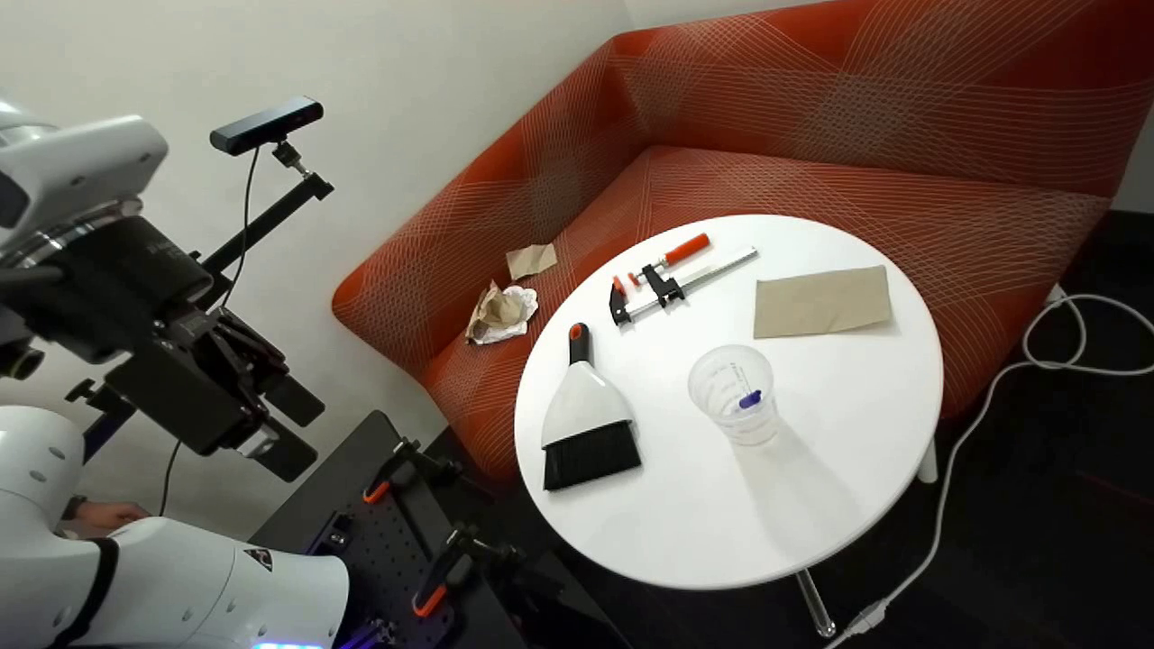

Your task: Remove the pen from the clear cup and place it on the table

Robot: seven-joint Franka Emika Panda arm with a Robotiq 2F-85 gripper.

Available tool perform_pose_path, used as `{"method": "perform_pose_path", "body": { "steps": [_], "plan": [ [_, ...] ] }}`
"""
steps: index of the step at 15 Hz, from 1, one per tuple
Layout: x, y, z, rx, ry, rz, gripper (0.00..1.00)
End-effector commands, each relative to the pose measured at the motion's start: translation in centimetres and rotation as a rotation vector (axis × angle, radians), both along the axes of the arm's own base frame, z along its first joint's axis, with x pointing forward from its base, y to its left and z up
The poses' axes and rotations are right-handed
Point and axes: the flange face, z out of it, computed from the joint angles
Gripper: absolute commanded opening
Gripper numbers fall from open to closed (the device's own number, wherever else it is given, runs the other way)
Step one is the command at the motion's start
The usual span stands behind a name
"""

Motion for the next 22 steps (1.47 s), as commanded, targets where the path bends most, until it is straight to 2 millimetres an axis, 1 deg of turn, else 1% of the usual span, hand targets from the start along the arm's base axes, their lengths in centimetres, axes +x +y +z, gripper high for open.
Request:
{"method": "perform_pose_path", "body": {
  "steps": [1, 5, 9, 12, 16, 20, 22],
  "plan": [
    [0.2, 0.2, 0.1, -0.004, 0.005, -0.006, 1.0],
    [2.0, 1.5, 0.3, -0.002, -0.028, -0.087, 1.0],
    [4.7, 3.1, -0.1, 0.034, -0.067, -0.258, 1.0],
    [7.3, 3.6, -0.9, 0.068, -0.135, -0.394, 1.0],
    [11.6, 3.7, -2.7, 0.087, -0.277, -0.553, 1.0],
    [15.6, 3.5, -5.5, 0.073, -0.376, -0.721, 1.0],
    [17.4, 2.7, -7.1, 0.068, -0.389, -0.821, 1.0]
  ]
}}
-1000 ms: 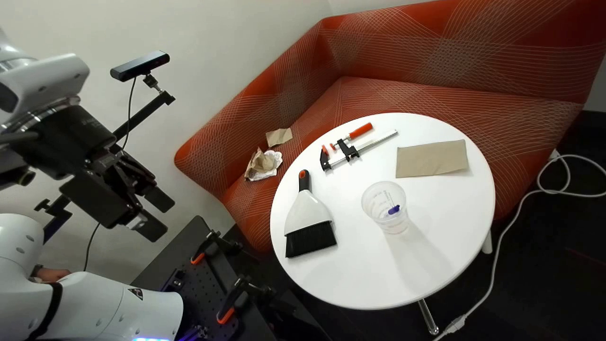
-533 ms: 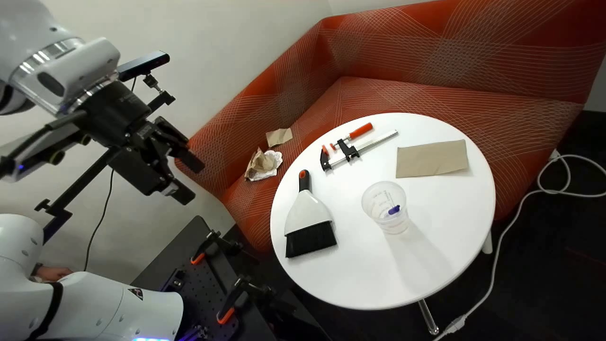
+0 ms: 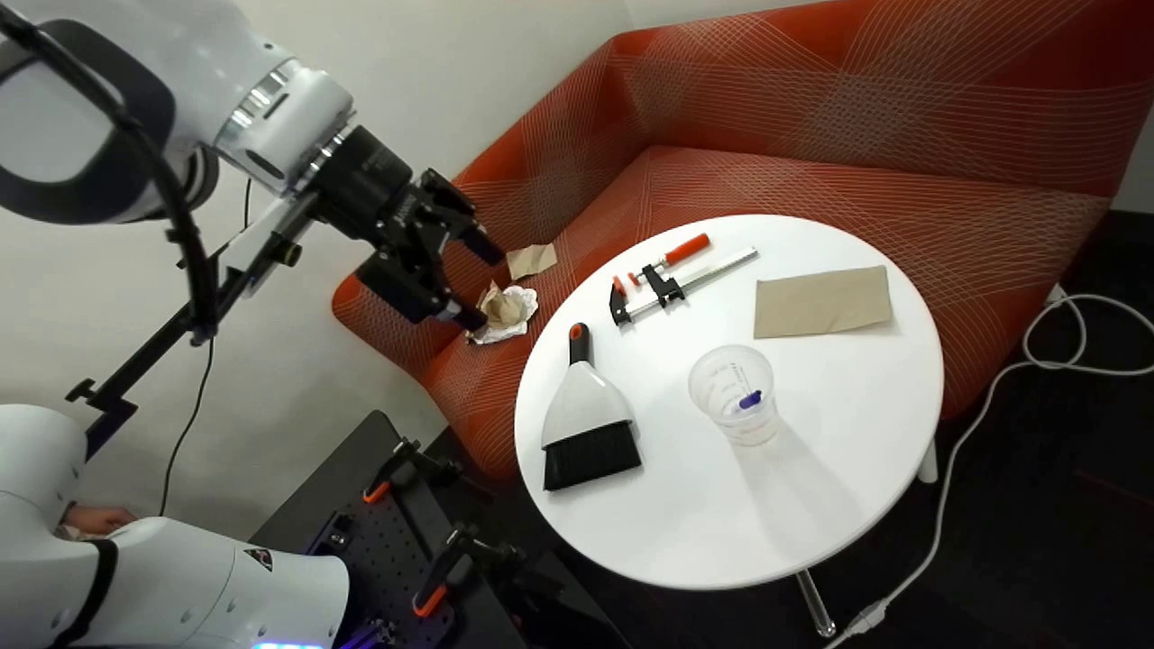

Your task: Remove the pen from the clear cup and place it on the table

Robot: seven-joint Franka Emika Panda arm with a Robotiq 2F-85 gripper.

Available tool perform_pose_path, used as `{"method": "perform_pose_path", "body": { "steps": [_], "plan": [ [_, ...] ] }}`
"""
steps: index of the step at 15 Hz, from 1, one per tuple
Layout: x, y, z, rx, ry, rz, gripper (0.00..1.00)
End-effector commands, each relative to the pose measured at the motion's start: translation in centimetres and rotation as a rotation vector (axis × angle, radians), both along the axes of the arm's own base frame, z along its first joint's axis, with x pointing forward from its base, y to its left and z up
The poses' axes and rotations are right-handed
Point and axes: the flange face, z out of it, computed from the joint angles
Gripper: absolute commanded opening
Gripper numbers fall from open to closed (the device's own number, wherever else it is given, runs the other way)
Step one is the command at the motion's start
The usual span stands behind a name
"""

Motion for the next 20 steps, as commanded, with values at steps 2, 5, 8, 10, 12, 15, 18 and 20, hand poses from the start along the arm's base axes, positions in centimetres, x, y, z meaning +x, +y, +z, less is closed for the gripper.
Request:
{"method": "perform_pose_path", "body": {
  "steps": [2, 5, 8, 10, 12, 15, 18, 20],
  "plan": [
    [4.8, -2.6, -3.4, 0.005, -0.017, -0.237, 1.0],
    [6.6, -5.0, -5.6, -0.005, -0.011, -0.393, 1.0],
    [7.7, -7.0, -7.6, 0.019, 0.006, -0.478, 1.0],
    [6.3, -6.8, -7.3, 0.011, 0.022, -0.437, 1.0],
    [6.3, -6.9, -7.5, 0.01, 0.028, -0.438, 1.0],
    [6.9, -6.8, -7.4, -0.011, -0.002, -0.479, 1.0],
    [8.4, -6.9, -8.3, 0.031, -0.048, -0.612, 1.0],
    [9.3, -7.1, -9.2, 0.033, -0.076, -0.682, 1.0]
  ]
}}
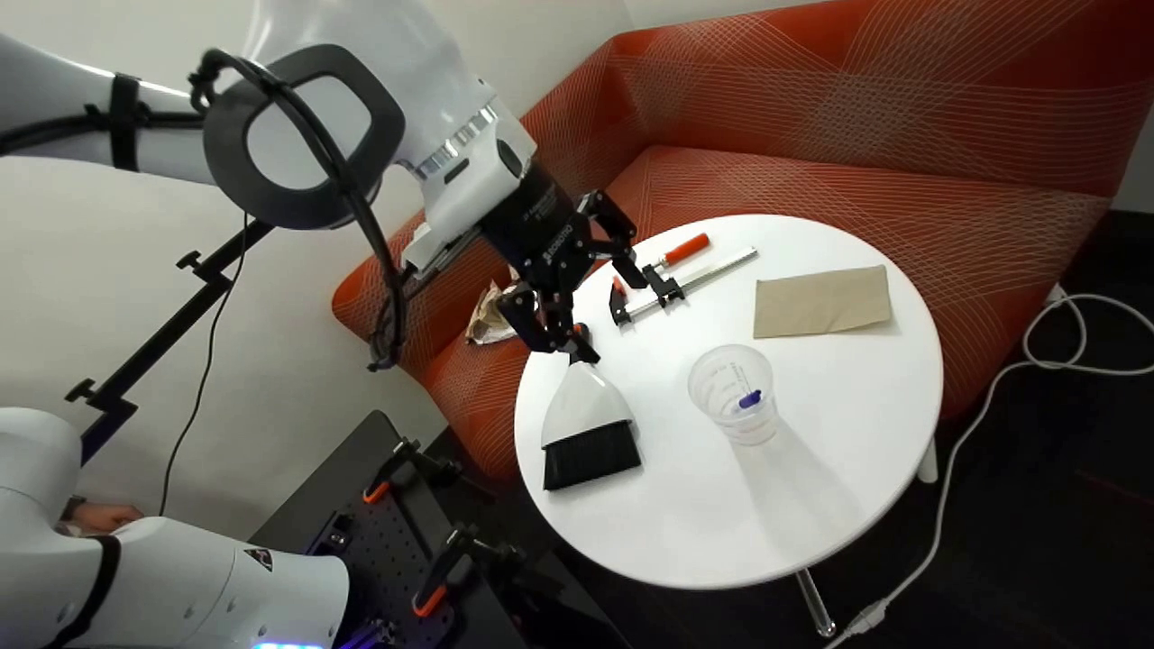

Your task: Remove the pen from the clear cup and place it on the table

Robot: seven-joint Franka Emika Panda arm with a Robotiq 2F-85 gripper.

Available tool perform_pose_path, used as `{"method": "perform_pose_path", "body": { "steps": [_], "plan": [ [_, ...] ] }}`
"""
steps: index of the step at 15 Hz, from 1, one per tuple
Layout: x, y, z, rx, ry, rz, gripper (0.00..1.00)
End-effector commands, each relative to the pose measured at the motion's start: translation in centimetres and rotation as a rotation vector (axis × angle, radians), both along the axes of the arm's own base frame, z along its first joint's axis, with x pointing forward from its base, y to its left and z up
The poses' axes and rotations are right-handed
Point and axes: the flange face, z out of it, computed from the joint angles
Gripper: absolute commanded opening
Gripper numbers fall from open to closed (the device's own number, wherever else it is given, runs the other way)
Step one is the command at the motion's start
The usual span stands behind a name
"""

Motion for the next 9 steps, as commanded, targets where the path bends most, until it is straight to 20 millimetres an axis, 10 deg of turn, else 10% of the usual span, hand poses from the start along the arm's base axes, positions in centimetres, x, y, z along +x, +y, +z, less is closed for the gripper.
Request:
{"method": "perform_pose_path", "body": {
  "steps": [1, 9],
  "plan": [
    [2.4, -0.2, -1.7, -0.004, -0.052, -0.123, 1.0],
    [3.7, -2.0, -6.4, 0.015, -0.106, -0.217, 1.0]
  ]
}}
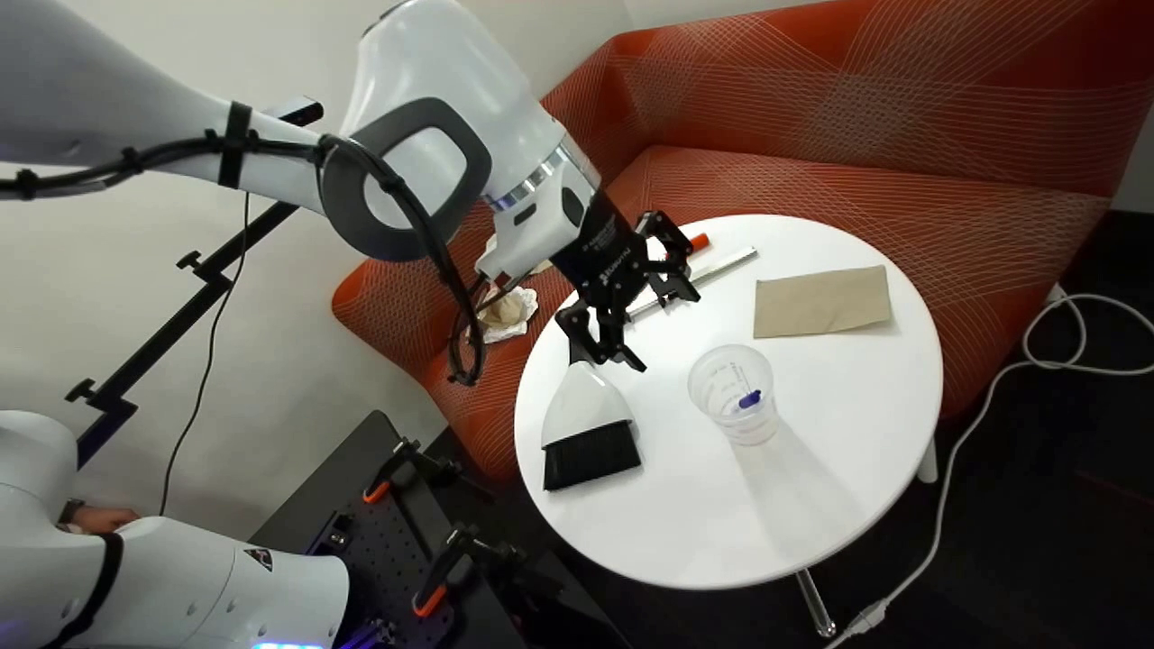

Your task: Remove the pen from the clear cup and place it on the table

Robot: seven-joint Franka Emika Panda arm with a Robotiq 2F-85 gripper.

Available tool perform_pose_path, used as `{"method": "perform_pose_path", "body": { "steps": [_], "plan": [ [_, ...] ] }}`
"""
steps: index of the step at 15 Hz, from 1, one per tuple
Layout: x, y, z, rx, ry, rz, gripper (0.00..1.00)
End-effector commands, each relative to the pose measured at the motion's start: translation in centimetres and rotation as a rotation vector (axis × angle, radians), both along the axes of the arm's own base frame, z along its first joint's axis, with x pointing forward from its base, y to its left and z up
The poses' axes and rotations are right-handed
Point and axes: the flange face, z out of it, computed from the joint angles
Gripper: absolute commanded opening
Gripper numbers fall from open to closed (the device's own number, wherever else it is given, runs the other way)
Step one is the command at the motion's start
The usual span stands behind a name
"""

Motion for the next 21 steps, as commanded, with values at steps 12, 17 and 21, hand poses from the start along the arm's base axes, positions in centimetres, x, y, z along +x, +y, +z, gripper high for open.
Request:
{"method": "perform_pose_path", "body": {
  "steps": [12, 17, 21],
  "plan": [
    [2.2, -2.1, -5.4, -0.011, -0.033, -0.057, 0.32],
    [2.9, -2.6, -7.2, -0.011, -0.011, -0.08, 0.37],
    [3.1, -3.4, -8.4, -0.016, 0.002, -0.099, 0.39]
  ]
}}
